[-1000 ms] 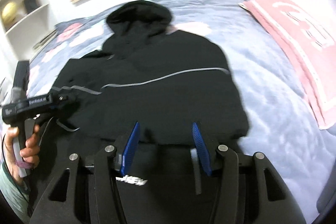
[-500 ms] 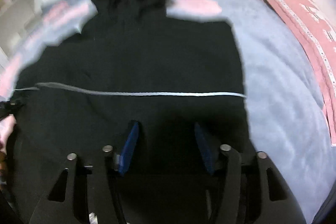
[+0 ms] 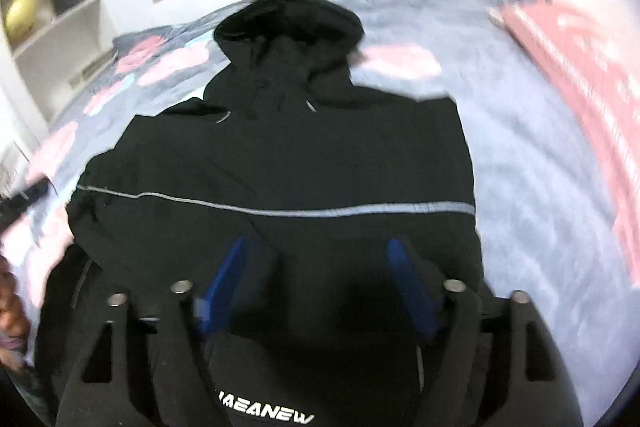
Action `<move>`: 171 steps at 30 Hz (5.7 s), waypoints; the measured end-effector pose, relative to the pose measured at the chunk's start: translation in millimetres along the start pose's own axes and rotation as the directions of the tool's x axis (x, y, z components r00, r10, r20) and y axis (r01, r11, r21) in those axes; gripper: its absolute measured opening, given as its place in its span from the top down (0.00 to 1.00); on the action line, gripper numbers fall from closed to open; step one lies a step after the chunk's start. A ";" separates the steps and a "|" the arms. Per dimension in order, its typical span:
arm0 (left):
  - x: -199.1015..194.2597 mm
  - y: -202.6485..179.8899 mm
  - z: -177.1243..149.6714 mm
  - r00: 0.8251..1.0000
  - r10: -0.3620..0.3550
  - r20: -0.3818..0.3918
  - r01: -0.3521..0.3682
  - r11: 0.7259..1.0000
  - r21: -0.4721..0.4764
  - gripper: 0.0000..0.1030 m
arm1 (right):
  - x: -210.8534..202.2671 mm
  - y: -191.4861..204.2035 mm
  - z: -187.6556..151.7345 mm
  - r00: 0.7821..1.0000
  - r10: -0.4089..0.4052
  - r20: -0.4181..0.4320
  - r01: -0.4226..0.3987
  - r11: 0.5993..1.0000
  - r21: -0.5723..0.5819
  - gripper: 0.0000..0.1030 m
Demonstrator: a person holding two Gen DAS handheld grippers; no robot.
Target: Fold large clothes
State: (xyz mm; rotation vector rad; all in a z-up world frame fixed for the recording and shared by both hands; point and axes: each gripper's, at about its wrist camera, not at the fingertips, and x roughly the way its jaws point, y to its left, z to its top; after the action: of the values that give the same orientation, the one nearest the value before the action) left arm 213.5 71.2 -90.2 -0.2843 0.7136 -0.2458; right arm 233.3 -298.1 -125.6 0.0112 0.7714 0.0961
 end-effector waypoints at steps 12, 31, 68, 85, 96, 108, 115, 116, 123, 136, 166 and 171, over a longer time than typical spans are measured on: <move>114.7 -23.6 -45.3 0.965 0.185 -0.184 -0.152 0.972 0.181 0.51 | 50.4 -2.0 -33.2 1.000 -0.015 -0.014 0.015 0.999 -0.030 0.21; 47.3 -47.2 28.4 0.955 0.046 -0.293 -0.053 0.998 -0.017 0.50 | 8.4 -53.1 23.3 0.927 0.176 -0.331 -0.086 0.959 0.269 0.12; 303.7 -49.3 259.7 0.929 0.124 -0.350 -0.124 0.992 0.023 0.38 | 181.3 -110.3 284.5 0.966 0.091 -0.241 -0.023 0.962 0.271 0.12; 314.0 26.6 276.3 0.951 -0.146 -0.272 0.072 0.962 -0.263 0.91 | 222.4 -120.9 312.4 0.981 0.127 -0.147 -0.073 0.942 0.327 0.90; 378.0 66.9 193.1 0.842 -0.101 -0.529 0.003 0.983 -0.184 0.84 | 303.0 -111.9 248.9 0.933 0.105 -0.344 -0.026 0.974 0.226 0.83; 309.8 49.4 211.4 0.888 -0.073 -0.454 0.071 0.997 -0.022 0.53 | 255.0 -131.8 245.1 0.924 0.125 -0.362 -0.071 0.985 0.159 0.43; 253.5 12.5 229.8 0.913 -0.003 -0.408 0.084 0.980 0.181 0.52 | 193.8 -122.2 261.8 0.944 0.104 -0.313 -0.104 0.994 0.016 0.34; 252.9 8.0 233.0 0.917 0.003 -0.399 0.080 0.978 0.191 0.52 | 190.9 -125.0 263.9 0.945 0.109 -0.307 -0.108 0.994 0.021 0.33; 282.8 -6.8 222.1 0.886 -0.013 -0.463 0.100 0.981 0.164 0.51 | 204.6 -115.2 249.5 0.924 0.166 -0.344 -0.131 0.984 0.124 0.28; 288.9 -32.3 289.5 0.949 -0.099 -0.300 0.149 0.977 0.150 0.36 | 200.0 -98.7 332.7 0.962 0.250 -0.108 -0.229 0.958 0.172 0.27; 384.7 -22.6 212.0 0.860 -0.067 -0.506 0.145 0.983 0.116 0.36 | 288.8 -62.1 277.7 0.912 0.189 -0.363 -0.195 0.981 0.020 0.51; 409.5 -32.5 189.0 0.878 0.043 -0.477 0.081 0.969 0.235 0.35 | 312.1 -65.7 251.8 0.901 0.196 -0.386 -0.197 0.980 0.039 0.51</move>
State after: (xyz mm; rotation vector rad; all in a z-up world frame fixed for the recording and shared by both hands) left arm 635.5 -56.1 -191.1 0.0168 1.1616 -0.4300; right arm 636.6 -328.8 -165.1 0.0709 1.1679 0.2985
